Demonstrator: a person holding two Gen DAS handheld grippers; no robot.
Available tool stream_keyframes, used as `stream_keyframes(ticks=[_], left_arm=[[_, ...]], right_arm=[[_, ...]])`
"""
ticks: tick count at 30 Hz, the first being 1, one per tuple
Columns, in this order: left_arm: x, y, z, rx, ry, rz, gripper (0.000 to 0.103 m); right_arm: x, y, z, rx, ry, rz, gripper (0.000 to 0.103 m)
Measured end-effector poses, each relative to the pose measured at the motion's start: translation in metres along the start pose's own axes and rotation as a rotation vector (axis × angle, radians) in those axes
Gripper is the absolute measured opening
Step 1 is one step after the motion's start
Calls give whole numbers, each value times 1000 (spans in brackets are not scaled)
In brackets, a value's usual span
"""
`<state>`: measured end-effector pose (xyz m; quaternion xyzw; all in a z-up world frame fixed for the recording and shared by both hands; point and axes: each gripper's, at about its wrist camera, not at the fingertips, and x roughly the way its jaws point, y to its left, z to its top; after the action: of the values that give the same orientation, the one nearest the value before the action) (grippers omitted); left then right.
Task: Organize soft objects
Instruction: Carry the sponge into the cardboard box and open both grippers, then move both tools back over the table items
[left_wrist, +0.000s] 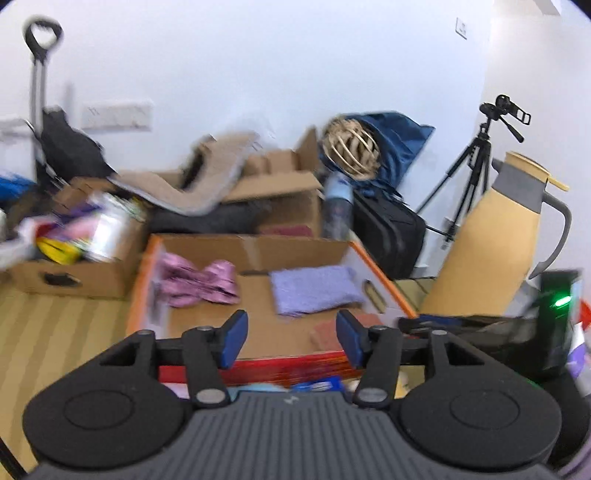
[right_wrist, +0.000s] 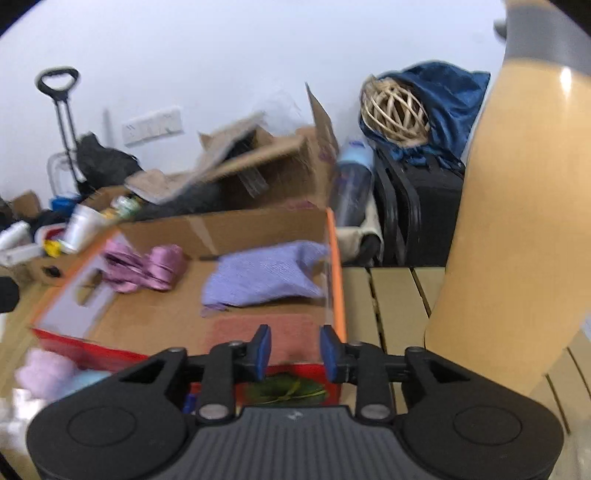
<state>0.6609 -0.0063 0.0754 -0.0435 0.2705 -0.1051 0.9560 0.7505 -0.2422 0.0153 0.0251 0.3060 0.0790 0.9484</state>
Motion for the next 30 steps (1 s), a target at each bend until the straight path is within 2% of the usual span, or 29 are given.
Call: stream_keyframes(ticks=[3, 8, 11, 14, 17, 19, 23, 26, 28, 30], left_arm=[[-41, 8, -8, 37, -40, 34, 68], [-111, 19, -46, 59, -109, 81, 79], [-151, 23, -75, 79, -166, 127, 81], [-196, 23, -111, 104, -226, 144, 90], [-241, 22, -155, 130, -294, 160, 96], [-265, 24, -184, 115, -305, 166, 99], [-299, 35, -228, 37, -273, 159, 100], [-310, 45, -246, 9, -244, 158, 101], [-311, 48, -250, 10, -233, 167, 101], [-308, 51, -247, 2, -240, 173, 101]], right_arm=[[-51, 10, 5, -18, -45, 42, 56], [-144, 24, -9, -54, -129, 90, 67], [-191, 34, -37, -77, -154, 116, 69], [-237, 48, -76, -101, -185, 130, 77], [-276, 70, -120, -161, -250, 105, 82], [-295, 83, -150, -177, -279, 92, 84], [-324, 106, -211, -149, -308, 91, 87], [-331, 121, -253, -140, -304, 136, 88], [-329, 133, -265, -190, -275, 166, 88], [-326, 144, -265, -228, -262, 156, 88]])
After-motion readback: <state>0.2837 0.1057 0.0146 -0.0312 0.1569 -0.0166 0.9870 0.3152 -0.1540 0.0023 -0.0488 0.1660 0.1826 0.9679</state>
